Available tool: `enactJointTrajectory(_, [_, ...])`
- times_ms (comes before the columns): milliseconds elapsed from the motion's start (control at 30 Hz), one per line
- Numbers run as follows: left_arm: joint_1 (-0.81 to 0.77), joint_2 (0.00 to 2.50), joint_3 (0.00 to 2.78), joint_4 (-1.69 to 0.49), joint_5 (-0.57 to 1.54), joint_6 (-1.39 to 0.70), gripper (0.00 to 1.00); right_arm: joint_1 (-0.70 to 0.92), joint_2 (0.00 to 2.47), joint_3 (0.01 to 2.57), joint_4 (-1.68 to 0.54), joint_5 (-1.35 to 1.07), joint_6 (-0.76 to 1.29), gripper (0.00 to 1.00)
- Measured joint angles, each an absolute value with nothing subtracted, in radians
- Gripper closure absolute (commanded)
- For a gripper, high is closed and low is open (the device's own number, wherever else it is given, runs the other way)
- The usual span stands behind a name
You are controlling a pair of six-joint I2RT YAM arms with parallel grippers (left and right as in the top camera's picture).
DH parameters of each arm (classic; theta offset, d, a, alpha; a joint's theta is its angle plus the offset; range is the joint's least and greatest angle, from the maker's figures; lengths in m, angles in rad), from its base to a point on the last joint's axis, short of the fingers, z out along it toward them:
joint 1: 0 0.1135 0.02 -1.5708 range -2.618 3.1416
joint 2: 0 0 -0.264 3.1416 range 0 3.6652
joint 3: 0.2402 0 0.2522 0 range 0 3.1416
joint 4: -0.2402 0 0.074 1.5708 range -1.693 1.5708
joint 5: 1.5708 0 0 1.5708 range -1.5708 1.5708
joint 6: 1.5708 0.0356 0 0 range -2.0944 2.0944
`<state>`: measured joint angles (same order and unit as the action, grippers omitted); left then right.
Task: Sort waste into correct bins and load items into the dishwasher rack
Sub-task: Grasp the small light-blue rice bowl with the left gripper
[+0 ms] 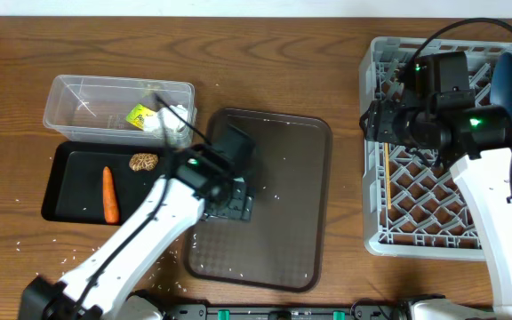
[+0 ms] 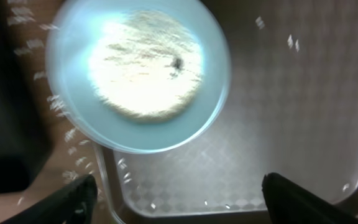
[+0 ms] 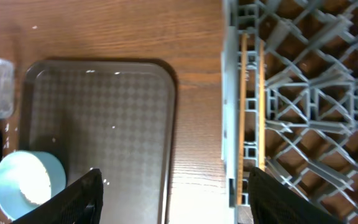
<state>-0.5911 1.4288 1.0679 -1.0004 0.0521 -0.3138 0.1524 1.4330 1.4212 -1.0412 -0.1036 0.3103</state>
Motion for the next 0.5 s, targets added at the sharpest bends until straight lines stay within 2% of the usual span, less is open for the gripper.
enactJointTrajectory(33, [-0.604, 1.449, 1.060, -0.986, 0.059, -0.299, 0.25, 0.147, 1.433, 1.421, -1.046, -0.100, 0.312, 0.32])
enactJointTrajectory(333, [-0.678, 1.667, 1.055, -0.864, 0.069, -0.190, 0.44, 0.107, 1.433, 1.421, -1.074, -0.093, 0.323, 0.32])
enactJointTrajectory(467, [-0.678, 1.720, 1.055, -0.832, 0.057, -0.171, 0.67, 0.098, 1.433, 1.421, -1.081, -0.089, 0.323, 0.32])
enactJointTrajectory(500, [-0.678, 1.726, 1.055, -0.830, 0.053, -0.170, 0.69, 0.098, 1.433, 1.421, -1.081, -0.089, 0.324, 0.32])
